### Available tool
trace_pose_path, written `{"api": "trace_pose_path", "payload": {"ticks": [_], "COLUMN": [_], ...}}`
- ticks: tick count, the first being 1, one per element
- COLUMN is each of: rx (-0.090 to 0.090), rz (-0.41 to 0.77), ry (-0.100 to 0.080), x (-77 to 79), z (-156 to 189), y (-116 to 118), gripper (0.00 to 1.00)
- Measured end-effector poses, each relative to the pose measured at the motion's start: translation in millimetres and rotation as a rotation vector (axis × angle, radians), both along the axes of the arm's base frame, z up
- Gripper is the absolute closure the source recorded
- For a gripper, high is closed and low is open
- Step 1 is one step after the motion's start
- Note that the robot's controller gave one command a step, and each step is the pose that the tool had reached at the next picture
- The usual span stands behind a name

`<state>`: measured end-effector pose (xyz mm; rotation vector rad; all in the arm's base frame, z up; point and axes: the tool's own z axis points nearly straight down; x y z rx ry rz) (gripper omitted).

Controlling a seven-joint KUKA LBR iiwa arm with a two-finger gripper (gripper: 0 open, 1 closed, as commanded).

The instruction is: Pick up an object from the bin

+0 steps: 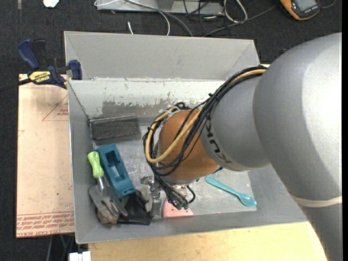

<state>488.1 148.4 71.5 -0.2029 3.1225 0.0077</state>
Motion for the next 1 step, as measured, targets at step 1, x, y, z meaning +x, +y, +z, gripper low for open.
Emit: {"api": "trace_pose_path", "payload": {"ticks": [1], "rx": [0.001], "rz": [-0.323], "ry": [0.016], "x": [12.8], "z": [-1.3], "y": [-0.5], "gripper": [1.00]}}
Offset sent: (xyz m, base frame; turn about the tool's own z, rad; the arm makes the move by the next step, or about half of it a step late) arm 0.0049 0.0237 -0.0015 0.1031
